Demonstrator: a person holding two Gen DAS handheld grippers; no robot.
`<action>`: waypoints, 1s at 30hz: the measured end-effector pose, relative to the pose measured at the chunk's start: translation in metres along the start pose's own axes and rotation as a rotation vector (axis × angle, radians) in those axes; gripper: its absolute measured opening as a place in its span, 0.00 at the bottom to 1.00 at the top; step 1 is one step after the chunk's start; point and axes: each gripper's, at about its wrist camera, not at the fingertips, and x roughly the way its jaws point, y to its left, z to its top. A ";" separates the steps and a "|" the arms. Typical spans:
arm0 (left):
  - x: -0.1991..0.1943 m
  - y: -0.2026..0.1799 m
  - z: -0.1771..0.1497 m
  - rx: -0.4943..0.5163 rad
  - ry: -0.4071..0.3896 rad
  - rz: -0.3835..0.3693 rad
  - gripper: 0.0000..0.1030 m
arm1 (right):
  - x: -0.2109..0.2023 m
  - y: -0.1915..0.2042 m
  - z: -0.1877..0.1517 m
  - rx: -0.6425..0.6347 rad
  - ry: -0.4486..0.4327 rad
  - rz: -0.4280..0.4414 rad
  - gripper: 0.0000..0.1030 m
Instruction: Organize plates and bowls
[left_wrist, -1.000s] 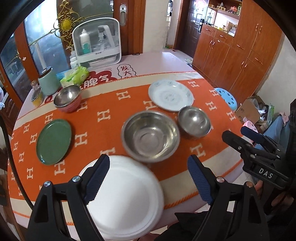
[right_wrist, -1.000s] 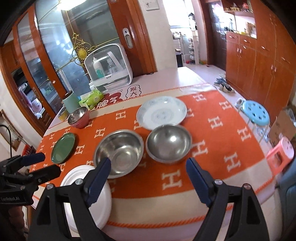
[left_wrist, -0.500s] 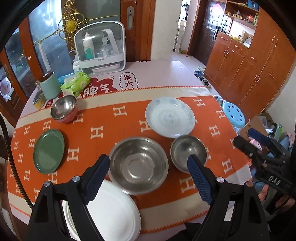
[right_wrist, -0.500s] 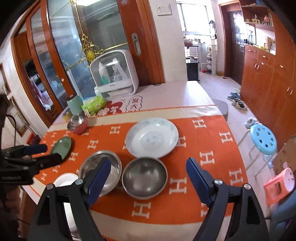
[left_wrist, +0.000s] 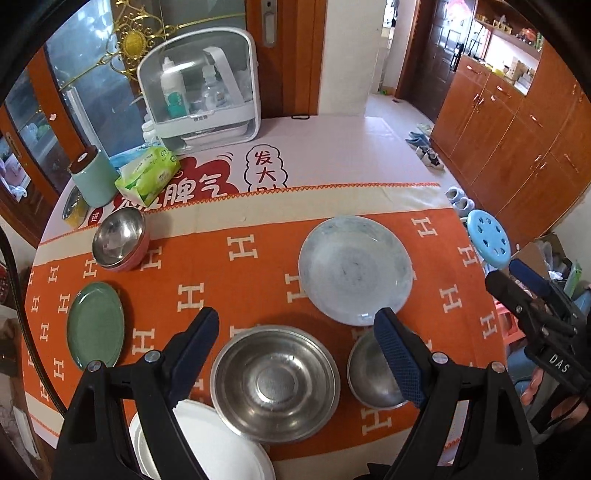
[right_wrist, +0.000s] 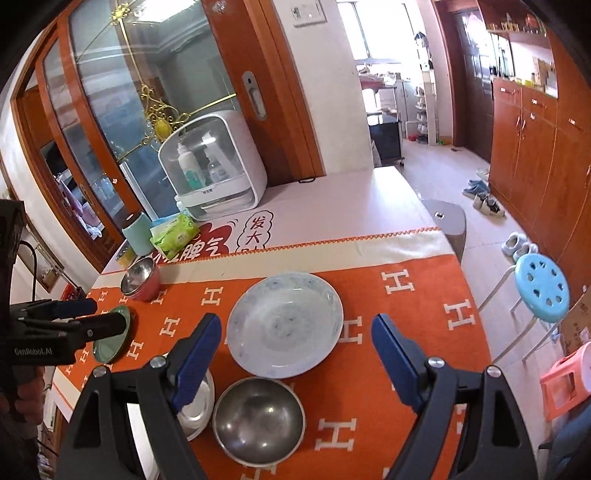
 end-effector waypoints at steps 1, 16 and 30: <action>0.006 -0.002 0.004 0.003 0.012 0.004 0.83 | 0.006 -0.004 0.000 0.013 0.007 0.012 0.82; 0.112 -0.012 0.031 -0.032 0.186 -0.049 0.83 | 0.089 -0.048 -0.017 0.180 0.154 0.126 0.82; 0.191 -0.008 0.028 -0.078 0.291 -0.094 0.83 | 0.143 -0.081 -0.046 0.397 0.263 0.231 0.81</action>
